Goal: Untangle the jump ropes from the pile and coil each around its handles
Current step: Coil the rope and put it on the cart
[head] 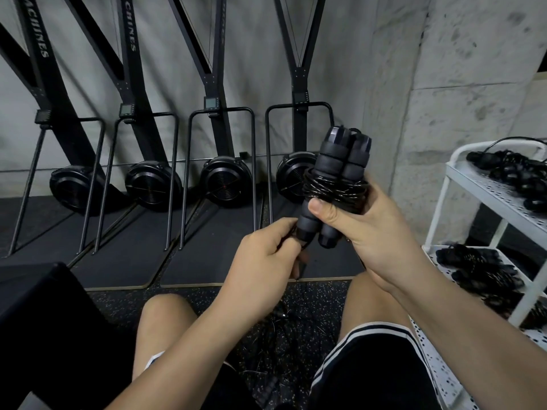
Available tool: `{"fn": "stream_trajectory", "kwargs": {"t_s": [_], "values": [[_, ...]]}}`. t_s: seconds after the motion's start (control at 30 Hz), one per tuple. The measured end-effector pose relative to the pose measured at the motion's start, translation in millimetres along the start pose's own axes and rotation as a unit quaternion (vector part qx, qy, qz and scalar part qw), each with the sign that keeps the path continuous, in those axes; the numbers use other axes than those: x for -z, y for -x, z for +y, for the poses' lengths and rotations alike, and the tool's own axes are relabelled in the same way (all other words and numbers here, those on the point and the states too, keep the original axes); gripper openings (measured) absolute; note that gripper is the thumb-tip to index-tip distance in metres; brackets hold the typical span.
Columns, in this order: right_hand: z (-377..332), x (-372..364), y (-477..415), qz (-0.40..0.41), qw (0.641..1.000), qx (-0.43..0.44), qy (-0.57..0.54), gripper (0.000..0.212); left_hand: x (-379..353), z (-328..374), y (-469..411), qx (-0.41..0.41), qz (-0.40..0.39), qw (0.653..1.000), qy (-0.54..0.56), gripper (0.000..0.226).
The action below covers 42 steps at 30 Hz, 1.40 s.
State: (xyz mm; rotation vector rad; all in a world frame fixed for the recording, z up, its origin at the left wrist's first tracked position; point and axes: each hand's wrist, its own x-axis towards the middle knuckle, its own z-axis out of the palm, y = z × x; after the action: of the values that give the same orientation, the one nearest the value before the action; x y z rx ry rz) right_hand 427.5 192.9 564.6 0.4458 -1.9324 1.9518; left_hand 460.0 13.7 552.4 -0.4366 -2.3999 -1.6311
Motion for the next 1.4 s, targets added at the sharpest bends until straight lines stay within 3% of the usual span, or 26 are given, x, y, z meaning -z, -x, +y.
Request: {"fn": "stream_trajectory", "kwargs": {"t_s": [0.2, 0.4, 0.67, 0.77, 1.0, 1.17, 1.3, 1.4], "values": [[-8.4, -2.5, 4.2, -0.012, 0.984, 0.063, 0.165, 0.062, 8.7, 3.3, -6.1, 0.082, -0.012, 0.988, 0.128, 0.033], [-9.3, -1.0, 4.0, -0.041, 0.97, 0.08, 0.227, 0.06, 21.8, 1.7, -12.3, 0.129, -0.049, 0.965, 0.224, 0.023], [9.5, -0.3, 8.6, -0.029, 0.917, 0.211, 0.338, 0.054, 28.6, 5.6, -21.2, 0.171, -0.076, 0.925, 0.332, 0.017], [14.2, 2.6, 8.5, -0.058, 0.924, 0.207, 0.317, 0.054, 36.3, 4.5, -25.8, 0.18, -0.083, 0.922, 0.331, 0.022], [3.9, 2.6, 0.7, -0.107, 0.964, 0.055, 0.236, 0.051, 45.2, 3.1, -34.8, 0.165, -0.022, 0.918, 0.361, 0.024], [2.0, 4.1, -3.0, -0.242, 0.961, -0.123, 0.045, 0.041, 42.6, 1.5, -29.8, 0.063, 0.053, 0.958, 0.274, 0.018], [2.9, 0.9, -0.4, -0.227, 0.968, -0.108, -0.025, 0.051, 27.8, -6.6, -30.4, -0.075, 0.109, 0.986, 0.101, 0.013], [7.9, -0.6, 2.7, -0.205, 0.975, -0.08, -0.031, 0.056, 21.7, -6.6, -30.3, -0.053, 0.102, 0.982, 0.148, 0.023]]}}
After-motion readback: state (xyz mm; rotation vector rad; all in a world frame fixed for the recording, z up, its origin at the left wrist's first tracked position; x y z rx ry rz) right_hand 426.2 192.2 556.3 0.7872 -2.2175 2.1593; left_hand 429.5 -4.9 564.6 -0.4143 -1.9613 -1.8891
